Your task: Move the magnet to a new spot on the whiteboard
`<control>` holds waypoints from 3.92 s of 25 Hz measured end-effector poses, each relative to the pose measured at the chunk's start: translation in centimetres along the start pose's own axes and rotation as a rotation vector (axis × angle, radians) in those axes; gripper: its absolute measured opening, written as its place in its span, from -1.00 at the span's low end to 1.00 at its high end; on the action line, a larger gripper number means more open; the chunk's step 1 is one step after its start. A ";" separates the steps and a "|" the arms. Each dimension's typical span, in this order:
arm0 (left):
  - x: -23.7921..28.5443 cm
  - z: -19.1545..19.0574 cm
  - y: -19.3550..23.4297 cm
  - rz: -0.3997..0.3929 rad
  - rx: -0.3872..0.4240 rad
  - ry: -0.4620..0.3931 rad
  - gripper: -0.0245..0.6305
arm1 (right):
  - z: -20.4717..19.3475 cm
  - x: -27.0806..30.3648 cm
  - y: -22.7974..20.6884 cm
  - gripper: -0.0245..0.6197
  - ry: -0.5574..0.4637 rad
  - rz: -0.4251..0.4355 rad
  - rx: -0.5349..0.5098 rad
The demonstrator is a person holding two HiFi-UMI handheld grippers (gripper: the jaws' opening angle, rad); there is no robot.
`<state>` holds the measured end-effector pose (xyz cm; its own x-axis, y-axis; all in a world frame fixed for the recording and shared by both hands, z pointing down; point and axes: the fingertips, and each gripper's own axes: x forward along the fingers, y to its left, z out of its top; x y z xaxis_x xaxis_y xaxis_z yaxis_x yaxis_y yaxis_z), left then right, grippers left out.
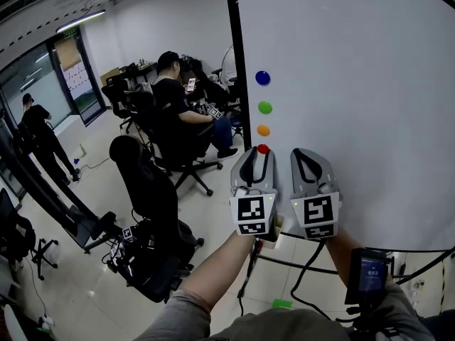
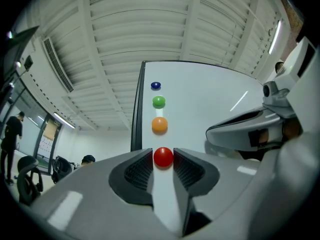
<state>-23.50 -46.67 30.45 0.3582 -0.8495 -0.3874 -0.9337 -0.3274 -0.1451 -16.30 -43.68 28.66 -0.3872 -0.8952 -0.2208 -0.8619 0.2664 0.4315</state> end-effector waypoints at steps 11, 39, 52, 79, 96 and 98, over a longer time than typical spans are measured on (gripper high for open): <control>-2.5 1.9 -3.1 -0.028 0.013 -0.059 -0.85 | -0.3 -2.5 -1.1 -0.90 0.040 -0.034 -0.011; -13.6 10.0 -43.6 -0.321 -0.094 0.021 -0.93 | -3.3 -38.2 -18.8 -0.90 0.105 -0.198 0.075; -20.9 10.7 -50.7 -0.348 -0.131 0.110 -0.93 | -5.9 -49.3 -19.0 -0.90 0.191 -0.196 0.217; -32.7 3.4 -48.8 -0.435 -0.222 0.282 -0.93 | -11.9 -57.7 -8.5 -0.90 0.374 -0.237 0.371; -32.5 3.5 -49.3 -0.454 -0.230 0.288 -0.93 | -11.5 -58.0 -9.2 -0.90 0.408 -0.253 0.345; -32.5 3.6 -49.3 -0.454 -0.227 0.288 -0.93 | -11.4 -58.0 -9.2 -0.90 0.406 -0.252 0.346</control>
<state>10.92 -1.45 46.92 0.7385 -0.6712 -0.0638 -0.6737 -0.7385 -0.0274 17.79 1.70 47.43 -0.0589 -0.9930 0.1023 -0.9942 0.0676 0.0840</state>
